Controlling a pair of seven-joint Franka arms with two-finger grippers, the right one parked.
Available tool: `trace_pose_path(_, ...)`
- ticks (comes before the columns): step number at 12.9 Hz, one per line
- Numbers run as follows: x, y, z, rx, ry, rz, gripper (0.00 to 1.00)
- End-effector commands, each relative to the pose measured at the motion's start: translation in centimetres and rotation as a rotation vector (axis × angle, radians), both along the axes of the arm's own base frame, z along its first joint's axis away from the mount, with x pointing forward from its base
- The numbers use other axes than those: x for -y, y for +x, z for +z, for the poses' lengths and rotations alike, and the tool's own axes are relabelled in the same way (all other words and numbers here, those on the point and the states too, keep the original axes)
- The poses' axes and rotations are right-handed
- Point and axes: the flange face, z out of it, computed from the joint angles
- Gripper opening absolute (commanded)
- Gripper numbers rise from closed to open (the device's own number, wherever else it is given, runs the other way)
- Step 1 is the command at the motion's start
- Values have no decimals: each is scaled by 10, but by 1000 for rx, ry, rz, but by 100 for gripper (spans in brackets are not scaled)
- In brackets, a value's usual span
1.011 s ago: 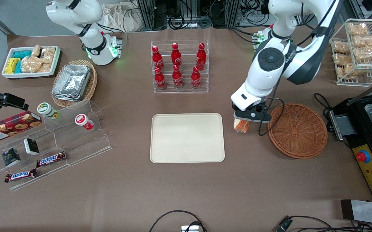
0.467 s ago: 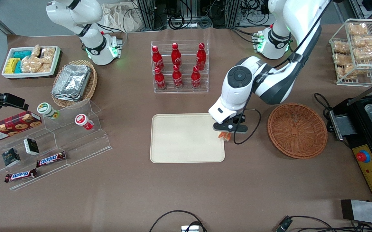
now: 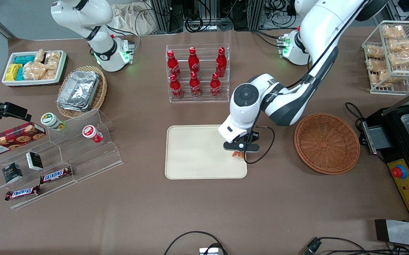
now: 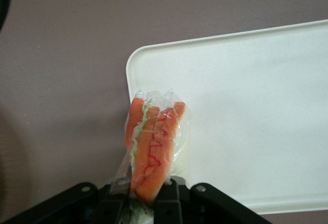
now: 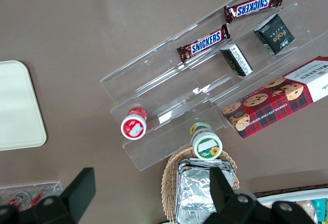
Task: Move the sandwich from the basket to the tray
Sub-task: 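Carry the sandwich with the left gripper over the cream tray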
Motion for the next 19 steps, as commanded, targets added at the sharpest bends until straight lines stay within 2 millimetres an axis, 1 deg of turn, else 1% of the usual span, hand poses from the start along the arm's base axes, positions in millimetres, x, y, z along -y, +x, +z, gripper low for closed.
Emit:
trace_pose_path(1, 17, 3, -15, 5, 27, 8, 14)
trace_pose_path(3, 21, 4, -23, -2, 28, 1, 14)
trace_pose_path(4, 28, 2, -28, 5, 35, -14, 14)
trace_pose_path(6, 33, 3, -36, 7, 36, 1, 14)
trace_pose_path(7, 39, -1, -42, 11, 45, -11, 14)
trace_pose_path(10, 40, -4, -65, 18, 77, -4, 14)
trace_pose_path(11, 43, -5, -69, 23, 83, 1, 14)
trace_pose_path(12, 48, -9, -73, 25, 87, -9, 14)
trace_pose_path(13, 49, -10, -77, 22, 89, -9, 14)
trace_pose_path(15, 49, -9, -79, 23, 90, 7, 16)
trace_pose_path(16, 49, -10, -80, 22, 90, 6, 32)
trace_pose_path(19, 50, -10, -79, 25, 89, 6, 61)
